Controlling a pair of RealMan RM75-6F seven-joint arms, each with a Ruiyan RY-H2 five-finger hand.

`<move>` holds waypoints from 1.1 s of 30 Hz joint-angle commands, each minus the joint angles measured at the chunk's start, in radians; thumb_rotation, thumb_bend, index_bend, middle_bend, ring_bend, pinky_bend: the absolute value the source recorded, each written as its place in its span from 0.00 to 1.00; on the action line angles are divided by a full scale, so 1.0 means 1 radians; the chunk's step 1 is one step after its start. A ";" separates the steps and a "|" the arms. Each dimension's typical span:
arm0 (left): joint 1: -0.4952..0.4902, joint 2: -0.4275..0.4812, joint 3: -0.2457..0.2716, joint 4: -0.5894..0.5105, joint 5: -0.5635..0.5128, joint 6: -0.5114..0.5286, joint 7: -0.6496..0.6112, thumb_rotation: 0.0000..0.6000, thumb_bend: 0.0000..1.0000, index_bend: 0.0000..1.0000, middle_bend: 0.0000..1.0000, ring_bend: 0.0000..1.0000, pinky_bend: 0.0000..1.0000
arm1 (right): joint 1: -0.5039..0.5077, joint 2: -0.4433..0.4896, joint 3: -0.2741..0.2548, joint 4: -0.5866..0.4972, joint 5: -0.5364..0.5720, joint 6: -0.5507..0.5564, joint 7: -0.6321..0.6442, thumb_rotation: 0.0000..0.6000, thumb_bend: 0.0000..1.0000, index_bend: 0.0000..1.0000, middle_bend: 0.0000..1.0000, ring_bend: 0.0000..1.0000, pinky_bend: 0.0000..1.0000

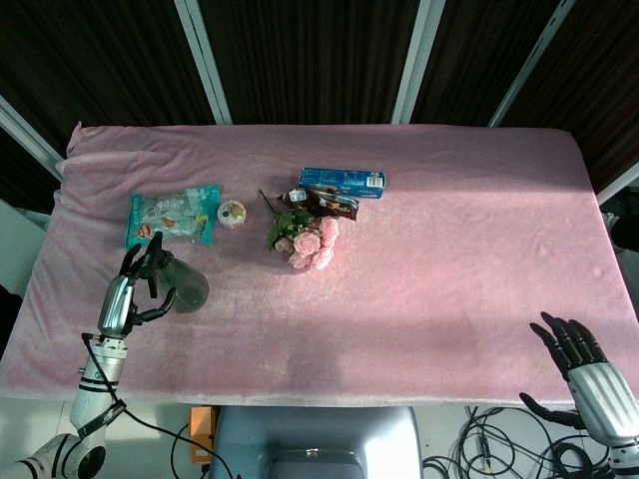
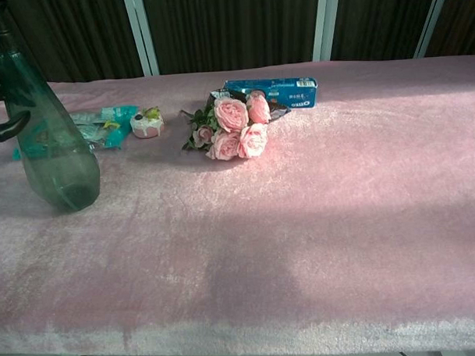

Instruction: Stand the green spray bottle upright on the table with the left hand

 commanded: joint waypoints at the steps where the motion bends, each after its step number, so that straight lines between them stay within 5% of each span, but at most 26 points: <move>1: 0.000 0.000 -0.001 0.003 0.002 0.001 0.000 1.00 0.56 0.68 0.58 0.26 0.00 | 0.000 0.000 0.000 0.000 0.000 0.000 0.000 1.00 0.33 0.00 0.00 0.00 0.00; 18: -0.001 -0.011 -0.007 0.041 0.005 -0.027 0.007 1.00 0.51 0.54 0.49 0.19 0.00 | -0.003 0.000 -0.001 0.002 -0.005 0.008 0.003 1.00 0.34 0.00 0.00 0.00 0.00; 27: 0.001 -0.001 -0.006 0.049 0.008 -0.042 -0.031 1.00 0.45 0.22 0.41 0.13 0.00 | -0.003 0.000 0.000 0.002 -0.004 0.008 0.003 1.00 0.34 0.00 0.00 0.00 0.00; 33: 0.002 0.009 -0.006 0.044 0.011 -0.052 -0.054 1.00 0.41 0.11 0.33 0.07 0.00 | -0.003 0.000 -0.001 0.001 -0.005 0.008 0.002 1.00 0.33 0.00 0.00 0.00 0.00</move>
